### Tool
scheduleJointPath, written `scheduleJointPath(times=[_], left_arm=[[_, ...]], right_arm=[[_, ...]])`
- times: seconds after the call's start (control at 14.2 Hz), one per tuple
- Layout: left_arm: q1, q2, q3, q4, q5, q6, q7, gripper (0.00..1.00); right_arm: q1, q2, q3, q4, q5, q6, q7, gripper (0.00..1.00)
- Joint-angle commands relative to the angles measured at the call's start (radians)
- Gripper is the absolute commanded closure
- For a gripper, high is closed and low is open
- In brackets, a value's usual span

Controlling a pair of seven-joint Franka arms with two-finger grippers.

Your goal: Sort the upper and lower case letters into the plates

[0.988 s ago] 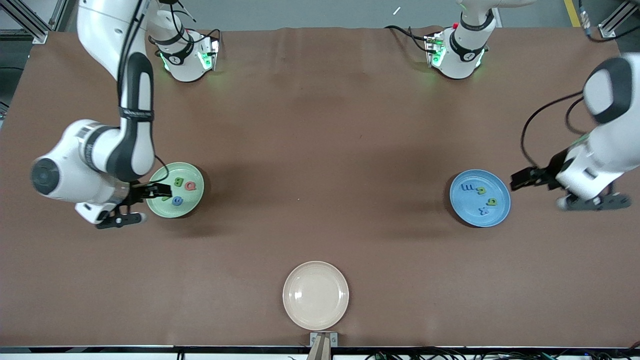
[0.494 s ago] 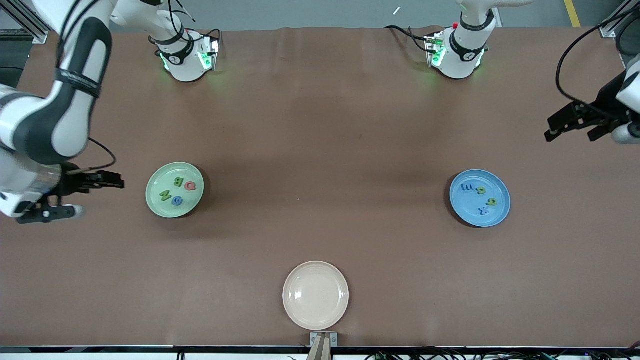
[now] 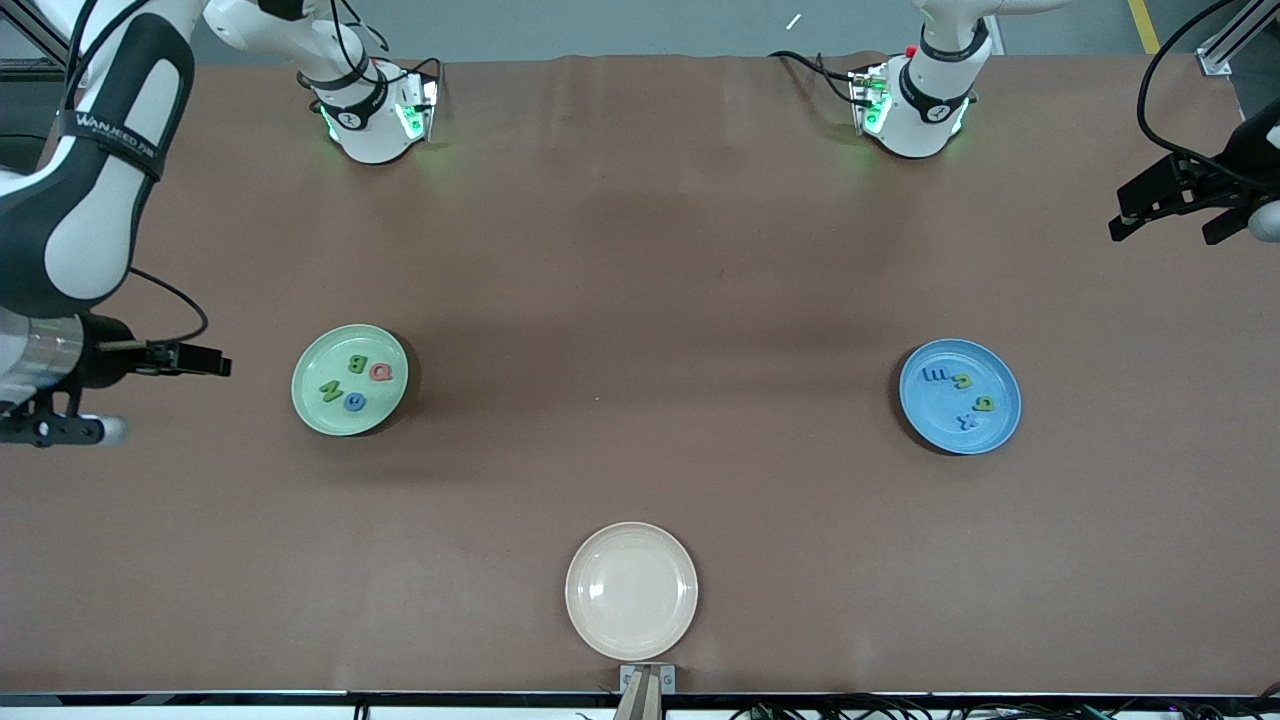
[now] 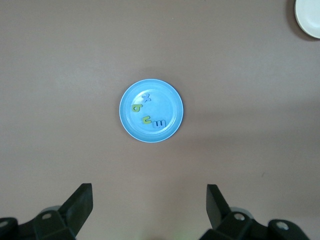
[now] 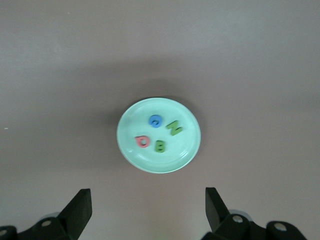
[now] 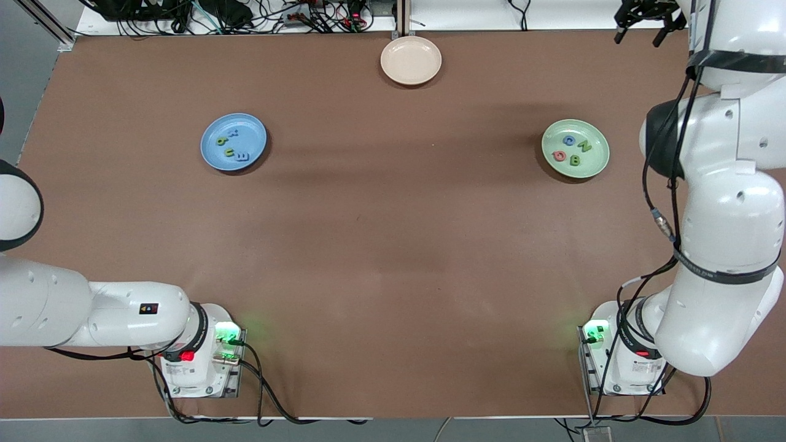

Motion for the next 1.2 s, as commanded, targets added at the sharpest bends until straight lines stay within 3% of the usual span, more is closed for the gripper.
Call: scheduleJointPath(times=[0.0, 0.14, 0.28, 0.42, 0.71, 0.85, 1.13], left_arm=[[0.000, 0.019, -0.005, 0.021, 0.022, -0.025, 0.018, 0.00], [-0.001, 0.023, -0.006, 0.026, 0.024, -0.024, 0.026, 0.00], [-0.004, 0.025, -0.006, 0.026, 0.030, -0.022, 0.024, 0.00], [-0.009, 0.025, -0.008, 0.026, 0.050, -0.022, 0.024, 0.00], [-0.004, 0.026, -0.006, 0.026, 0.055, -0.022, 0.021, 0.00], [-0.004, 0.026, -0.006, 0.026, 0.055, -0.021, 0.020, 0.00], [-0.004, 0.025, -0.008, 0.027, 0.053, -0.019, 0.020, 0.00]], right_arm=[[-0.176, -0.017, 0.195, 0.155, -0.099, -0.074, 0.080, 0.00], [-0.320, -0.076, 0.431, 0.182, -0.239, -0.074, 0.133, 0.00], [-0.490, -0.141, 0.727, 0.176, -0.423, -0.050, 0.177, 0.00], [-0.604, -0.199, 0.909, 0.127, -0.527, -0.032, 0.217, 0.00], [-0.671, -0.310, 0.958, -0.028, -0.555, 0.010, 0.216, 0.00], [-0.718, -0.354, 1.018, -0.080, -0.576, 0.028, 0.216, 0.00], [-0.735, -0.377, 1.034, -0.088, -0.588, 0.019, 0.217, 0.00]])
